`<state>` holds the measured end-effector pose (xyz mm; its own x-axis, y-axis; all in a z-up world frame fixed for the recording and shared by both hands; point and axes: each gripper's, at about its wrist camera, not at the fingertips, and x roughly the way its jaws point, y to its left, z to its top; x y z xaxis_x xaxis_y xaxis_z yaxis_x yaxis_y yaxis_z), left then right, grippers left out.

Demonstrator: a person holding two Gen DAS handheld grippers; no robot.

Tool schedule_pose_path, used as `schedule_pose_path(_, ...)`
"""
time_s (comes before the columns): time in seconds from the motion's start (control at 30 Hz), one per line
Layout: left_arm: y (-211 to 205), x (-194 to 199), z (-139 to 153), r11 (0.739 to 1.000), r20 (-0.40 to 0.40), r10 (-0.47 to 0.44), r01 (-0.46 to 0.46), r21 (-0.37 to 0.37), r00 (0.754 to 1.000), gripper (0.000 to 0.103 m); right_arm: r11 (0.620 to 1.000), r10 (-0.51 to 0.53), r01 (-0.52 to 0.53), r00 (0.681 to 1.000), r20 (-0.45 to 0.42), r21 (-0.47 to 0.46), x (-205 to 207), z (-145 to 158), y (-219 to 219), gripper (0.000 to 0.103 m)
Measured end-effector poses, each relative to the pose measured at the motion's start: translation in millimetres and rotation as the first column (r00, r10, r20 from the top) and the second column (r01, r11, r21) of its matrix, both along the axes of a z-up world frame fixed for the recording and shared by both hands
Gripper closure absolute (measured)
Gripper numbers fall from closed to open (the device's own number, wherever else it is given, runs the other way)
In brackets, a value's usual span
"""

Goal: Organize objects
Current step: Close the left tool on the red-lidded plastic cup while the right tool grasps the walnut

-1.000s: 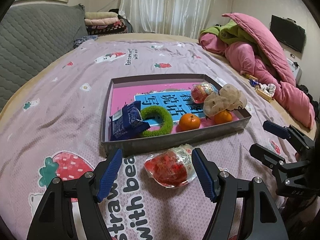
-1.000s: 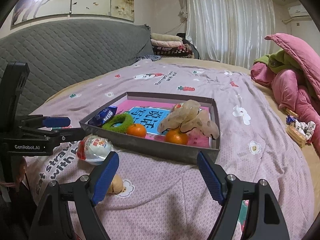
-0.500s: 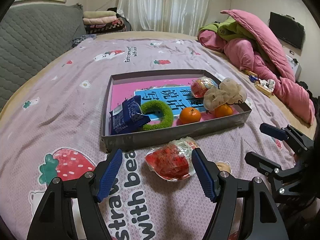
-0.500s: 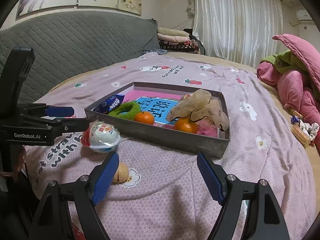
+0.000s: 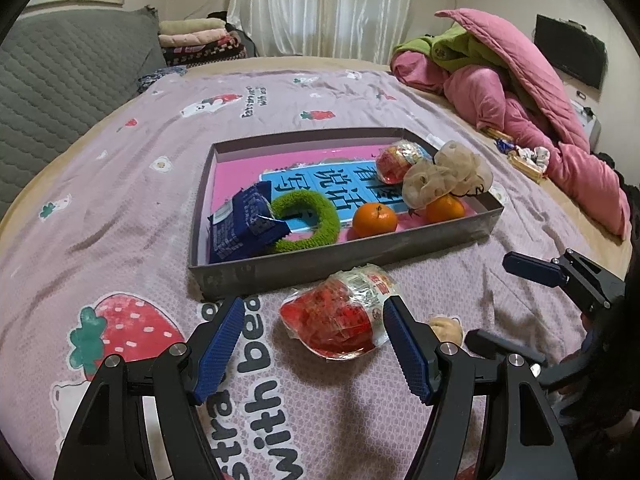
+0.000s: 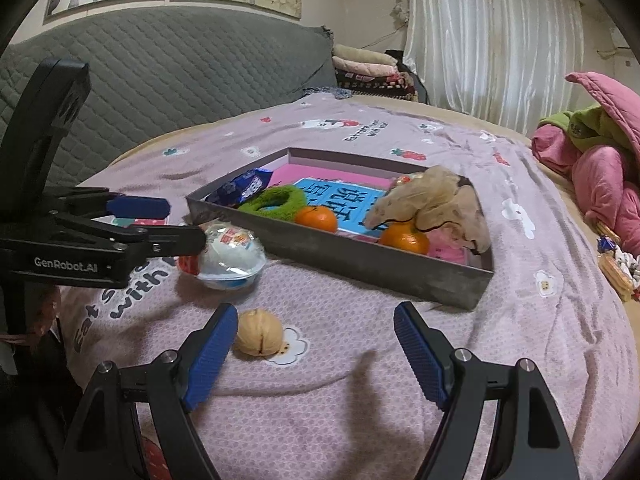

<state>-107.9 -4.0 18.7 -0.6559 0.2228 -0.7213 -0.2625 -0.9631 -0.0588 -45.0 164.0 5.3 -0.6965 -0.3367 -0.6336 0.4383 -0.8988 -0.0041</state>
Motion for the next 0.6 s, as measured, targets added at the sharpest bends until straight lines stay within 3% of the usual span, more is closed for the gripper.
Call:
schedule_pose_path(0.47, 14.2, -11.4, -11.1, 1.0, 0.02, -0.014, 0.014, -0.007, 1.0, 0.03, 0.994, 0.08, -0.083, 0.996, 0.043, 0.072, -4.6, -23.1, -33.4, 0.023)
schedule_pose_path(0.6, 17.4, -12.8, -13.0, 1.0, 0.024, -0.025, 0.025, -0.002, 0.999, 0.029, 0.994, 0.075, -0.079, 0.995, 0.061, 0.076, -8.8, -27.9, -36.1, 0.031)
